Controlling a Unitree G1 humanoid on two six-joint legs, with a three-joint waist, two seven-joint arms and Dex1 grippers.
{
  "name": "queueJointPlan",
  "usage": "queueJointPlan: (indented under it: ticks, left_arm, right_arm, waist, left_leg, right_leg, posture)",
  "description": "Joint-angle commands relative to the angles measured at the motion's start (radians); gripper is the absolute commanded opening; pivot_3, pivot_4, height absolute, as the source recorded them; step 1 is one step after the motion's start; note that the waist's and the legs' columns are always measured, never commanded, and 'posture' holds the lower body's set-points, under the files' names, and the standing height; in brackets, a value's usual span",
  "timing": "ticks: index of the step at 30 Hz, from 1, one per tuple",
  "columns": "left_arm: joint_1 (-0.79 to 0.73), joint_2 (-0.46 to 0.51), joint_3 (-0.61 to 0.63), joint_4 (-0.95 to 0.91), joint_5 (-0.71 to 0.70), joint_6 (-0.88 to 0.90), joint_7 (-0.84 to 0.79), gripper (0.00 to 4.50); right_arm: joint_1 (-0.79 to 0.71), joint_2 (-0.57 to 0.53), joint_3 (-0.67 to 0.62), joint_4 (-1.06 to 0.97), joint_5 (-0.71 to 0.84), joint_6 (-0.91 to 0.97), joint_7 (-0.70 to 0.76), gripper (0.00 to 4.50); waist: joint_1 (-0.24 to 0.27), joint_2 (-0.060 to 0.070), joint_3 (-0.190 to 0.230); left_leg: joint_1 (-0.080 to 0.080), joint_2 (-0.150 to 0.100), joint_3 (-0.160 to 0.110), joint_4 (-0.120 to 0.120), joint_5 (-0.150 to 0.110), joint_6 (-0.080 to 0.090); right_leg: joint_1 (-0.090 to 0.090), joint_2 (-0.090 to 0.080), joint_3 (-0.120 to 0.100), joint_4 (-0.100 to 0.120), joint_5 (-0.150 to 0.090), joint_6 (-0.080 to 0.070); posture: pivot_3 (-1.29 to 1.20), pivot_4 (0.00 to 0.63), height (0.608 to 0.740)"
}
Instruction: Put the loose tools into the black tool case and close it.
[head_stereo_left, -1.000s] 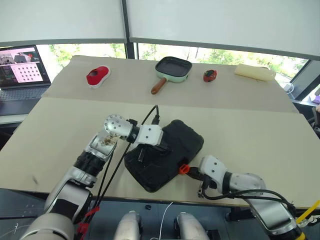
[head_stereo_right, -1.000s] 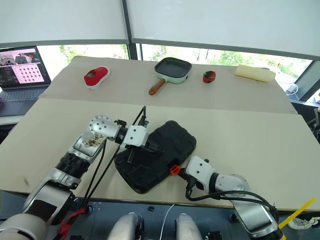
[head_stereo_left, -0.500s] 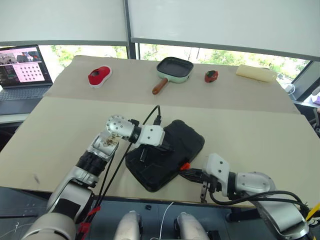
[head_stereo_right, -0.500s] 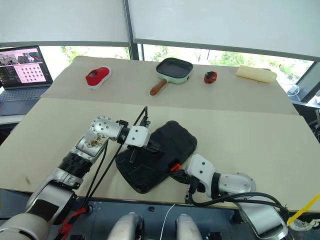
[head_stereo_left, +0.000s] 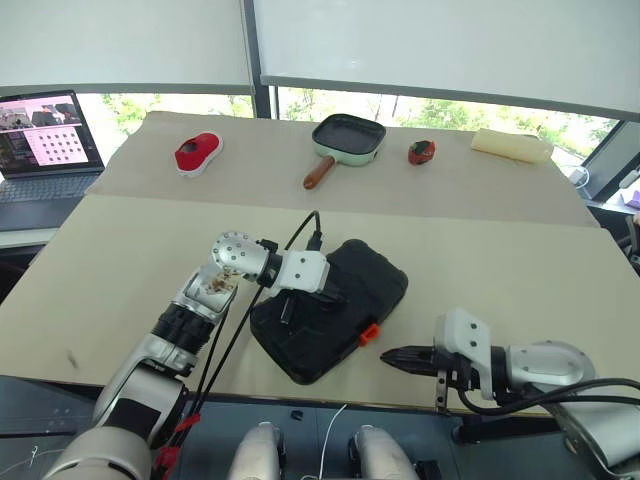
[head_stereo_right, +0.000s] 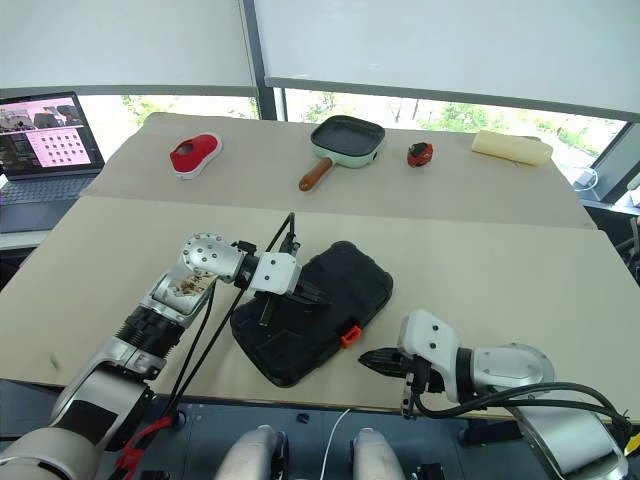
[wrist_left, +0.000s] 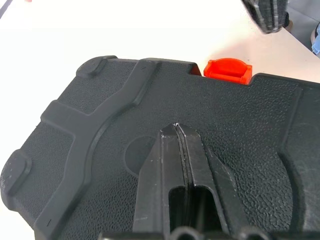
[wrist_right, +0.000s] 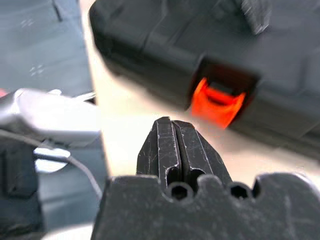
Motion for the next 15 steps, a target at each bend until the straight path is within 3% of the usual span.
queueJointPlan:
  ticks: [1,9,15]
  left_arm:
    - [0.018,0.000,-0.039,0.043,0.054,0.007,0.005,0.02]
    - [0.013,-0.007,-0.043,0.062,0.059,-0.007,0.004,0.02]
    - [0.018,0.007,-0.016,0.071,0.041,0.036,0.008,0.02]
  right_arm:
    - [-0.056,0.030,0.044,0.048,-0.059,-0.032,-0.051,0.00]
    - [-0.209,0.154,0.058,0.094,-0.054,-0.007,-0.130,0.00]
    - [-0.156,0.096,-0.013,0.052,-0.007,0.022,-0.085,0.00]
  waist:
    - [0.000,0.000,0.000]
    - [-0.003,0.000,0.000]
    - [-0.002,0.001,-0.001]
  left_leg:
    - [0.000,0.000,0.000,0.000,0.000,0.000]
    - [0.000,0.000,0.000,0.000,0.000,0.000]
    - [0.000,0.001,0.000,0.000,0.000,0.000]
  right_leg:
    - [0.000,0.000,0.000,0.000,0.000,0.000]
    - [0.000,0.000,0.000,-0.001,0.001,0.000]
    - [0.000,0.001,0.000,-0.001,0.001,0.000]
  posture:
    - [0.00,0.150,0.740]
    - [0.00,0.150,0.740]
    - [0.00,0.150,0.740]
